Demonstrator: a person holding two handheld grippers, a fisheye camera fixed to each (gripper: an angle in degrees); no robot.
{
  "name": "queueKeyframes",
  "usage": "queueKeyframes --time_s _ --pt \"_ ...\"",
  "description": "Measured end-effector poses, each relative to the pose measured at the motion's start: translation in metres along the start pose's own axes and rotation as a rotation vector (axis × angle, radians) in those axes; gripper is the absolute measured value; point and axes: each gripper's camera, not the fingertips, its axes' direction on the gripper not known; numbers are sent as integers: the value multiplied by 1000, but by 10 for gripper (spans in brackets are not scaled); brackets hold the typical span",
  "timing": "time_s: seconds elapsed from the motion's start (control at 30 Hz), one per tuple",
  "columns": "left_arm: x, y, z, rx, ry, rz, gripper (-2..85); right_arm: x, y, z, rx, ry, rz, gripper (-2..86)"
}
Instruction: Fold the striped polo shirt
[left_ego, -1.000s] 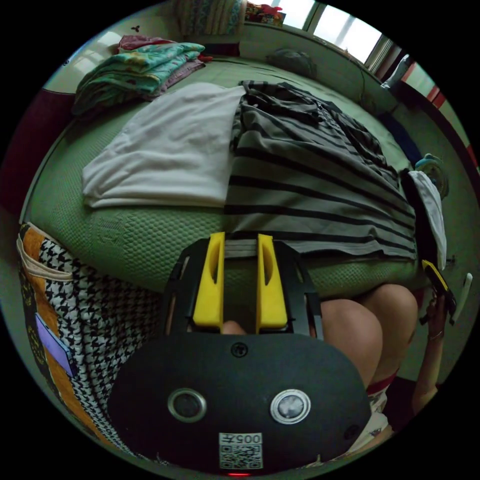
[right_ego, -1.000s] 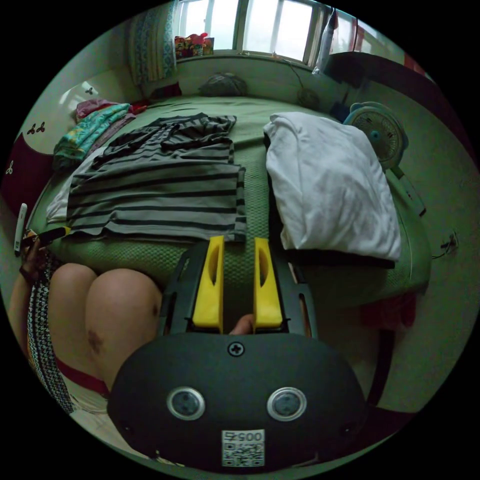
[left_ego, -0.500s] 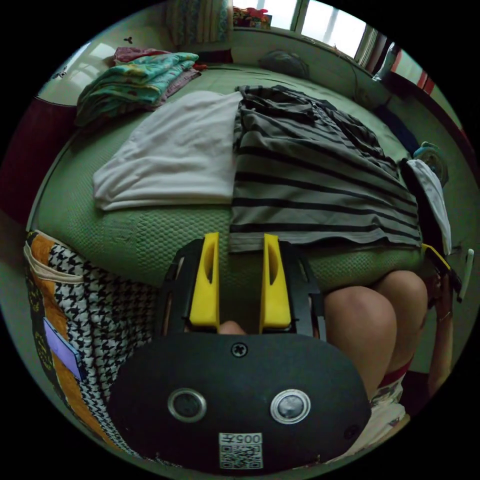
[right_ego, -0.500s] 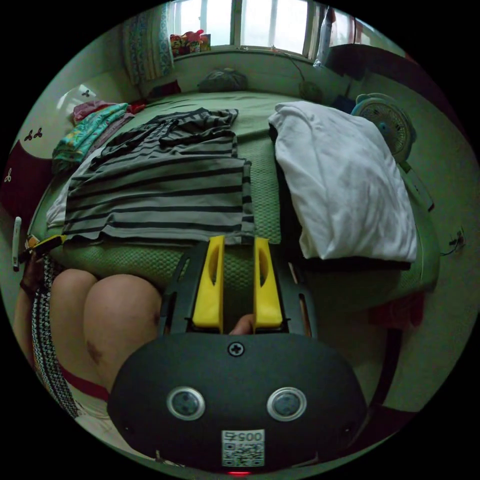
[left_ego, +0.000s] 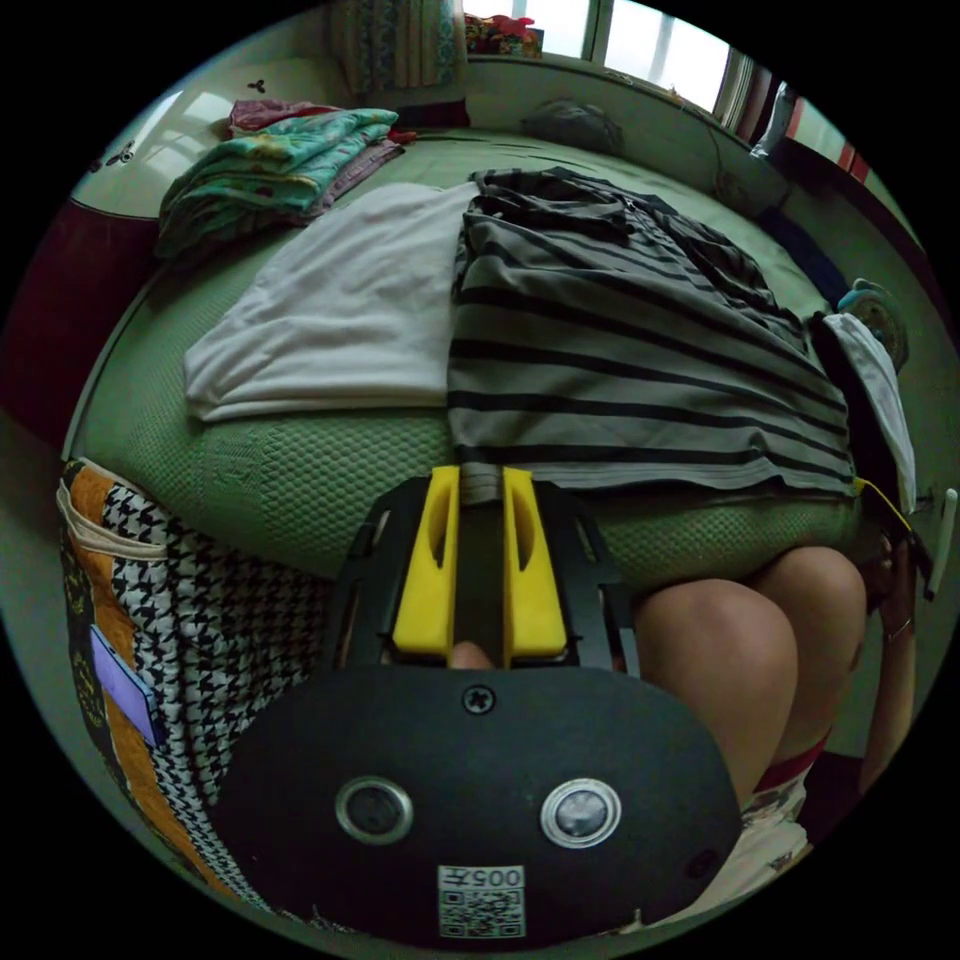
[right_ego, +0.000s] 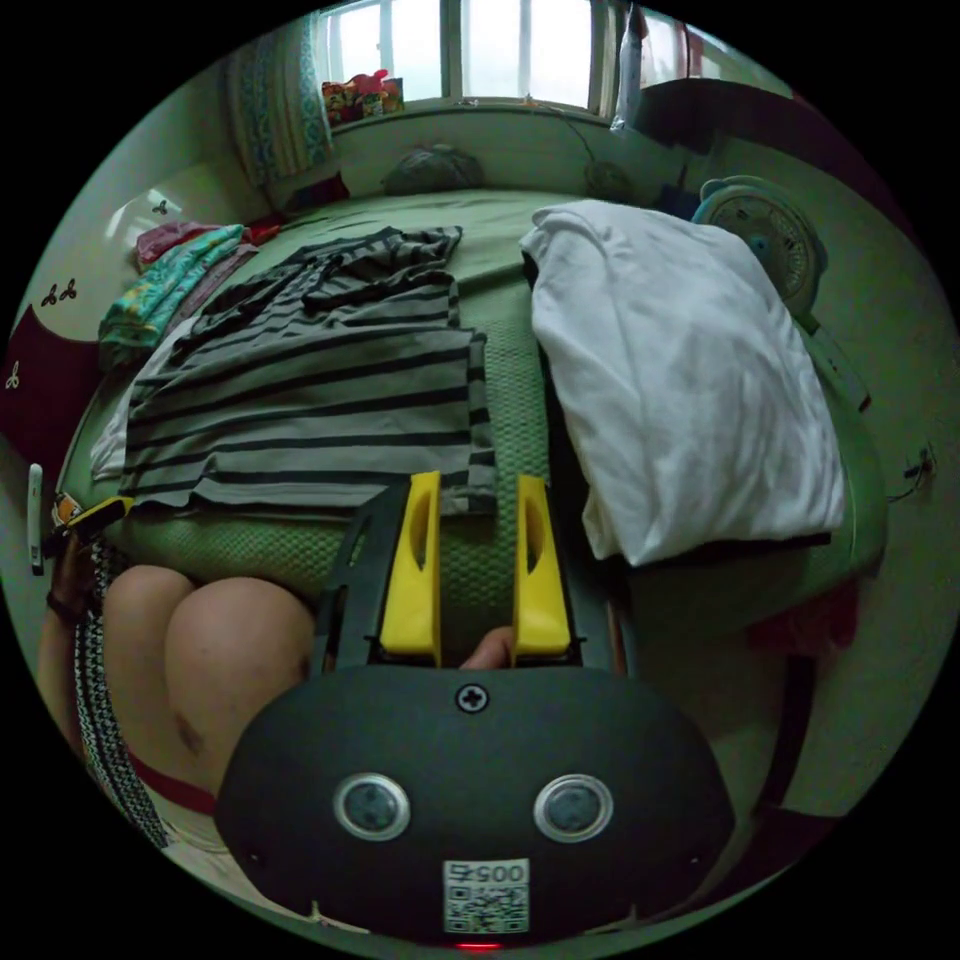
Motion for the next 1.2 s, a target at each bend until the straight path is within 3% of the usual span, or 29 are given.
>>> queueKeyframes --time_s 0.27,0.4,0.9,1.2 --pt "6 21 -46 -27 -19 -16 57 -9 20 -24 22 84 -122 13" --pt "6 36 -79 -76 -5 -44 39 10 36 -56 9 32 -84 -9" --pt "-10 163 -303 153 81 -49 13 79 123 -224 135 -194 6 -13" --pt "-14 228 -420 259 88 -52 3 108 165 -334 211 -180 -12 -13"
